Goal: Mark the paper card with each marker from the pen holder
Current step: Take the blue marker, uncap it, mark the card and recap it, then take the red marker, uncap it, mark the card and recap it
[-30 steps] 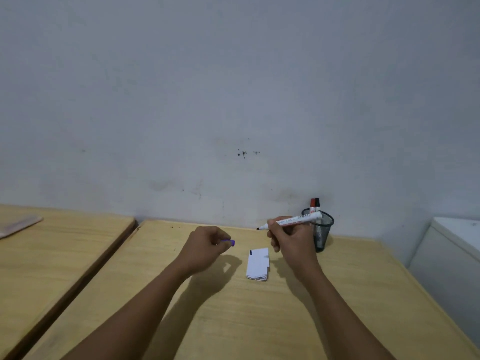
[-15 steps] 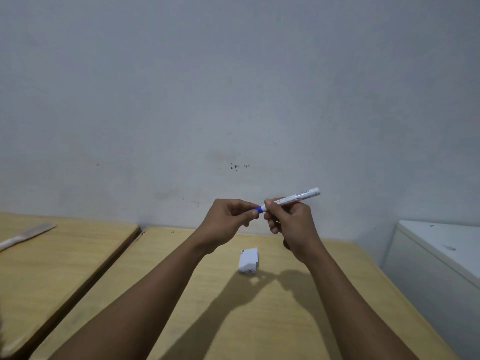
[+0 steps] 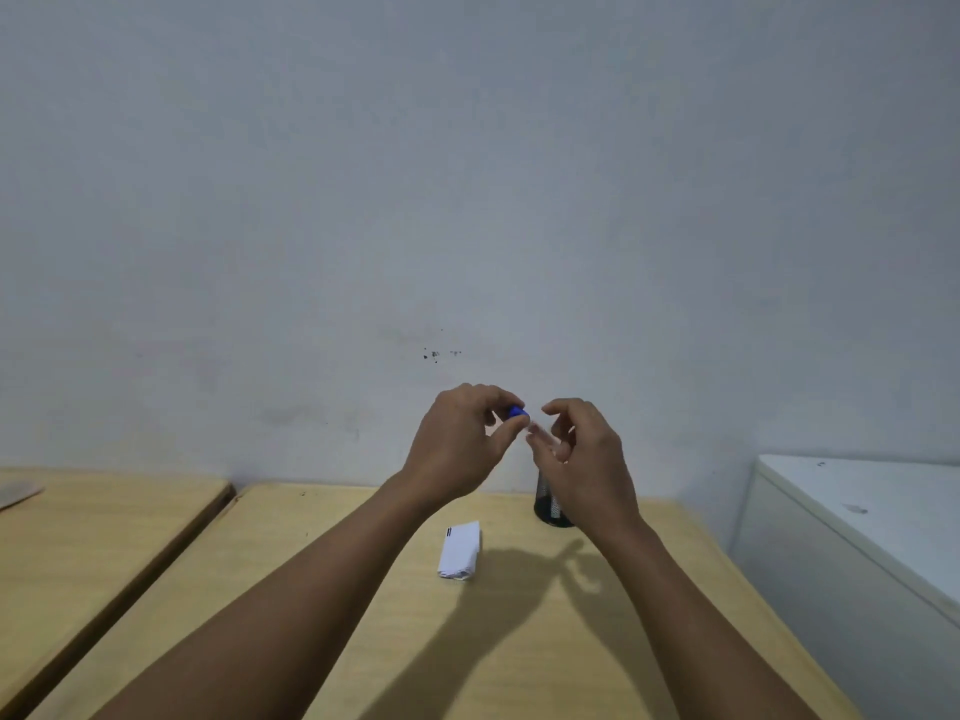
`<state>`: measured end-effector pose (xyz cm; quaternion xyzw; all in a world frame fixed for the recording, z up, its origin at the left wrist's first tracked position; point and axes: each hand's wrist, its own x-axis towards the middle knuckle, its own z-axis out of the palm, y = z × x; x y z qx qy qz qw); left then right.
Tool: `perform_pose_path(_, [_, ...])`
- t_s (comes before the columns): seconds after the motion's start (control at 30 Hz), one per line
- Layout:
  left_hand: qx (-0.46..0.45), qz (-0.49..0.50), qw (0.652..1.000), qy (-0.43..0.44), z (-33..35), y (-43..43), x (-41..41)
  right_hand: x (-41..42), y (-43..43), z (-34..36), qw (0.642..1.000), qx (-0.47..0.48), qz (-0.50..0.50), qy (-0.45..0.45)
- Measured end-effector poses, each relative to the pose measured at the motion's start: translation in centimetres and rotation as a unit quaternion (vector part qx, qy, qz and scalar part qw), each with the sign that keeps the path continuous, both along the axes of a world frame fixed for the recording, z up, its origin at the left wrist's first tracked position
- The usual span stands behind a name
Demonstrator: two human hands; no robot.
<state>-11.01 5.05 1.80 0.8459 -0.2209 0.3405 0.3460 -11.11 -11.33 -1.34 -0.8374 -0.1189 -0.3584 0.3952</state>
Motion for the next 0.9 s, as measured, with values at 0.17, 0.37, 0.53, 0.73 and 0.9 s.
perform_pose_path(0.17, [-0.015,-0.058,0.998,0.002,0.6,-2.1,3.1,4.1,-2.5,0.6,0.999,0.016,0.015,-0.039])
perform_pose_path(0.37, [0.046,-0.004,0.992,0.116,-1.6,-4.1,9.8,9.4,-6.5,-0.1,0.994,0.107,-0.001,0.007])
perform_pose_path(0.53, [0.119,0.002,0.975,0.19,-4.6,-6.5,15.1,13.6,-8.2,-2.9,0.997,0.046,-0.018,0.059])
perform_pose_path(0.73, [0.18,-0.041,0.943,0.277,-7.6,-9.4,19.5,17.9,-9.3,-6.4,0.99,-0.03,-0.062,0.12])
perform_pose_path(0.9, [0.165,-0.062,0.943,0.281,-9.5,-9.9,21.3,19.7,-9.7,-8.3,0.982,-0.051,-0.055,0.176])
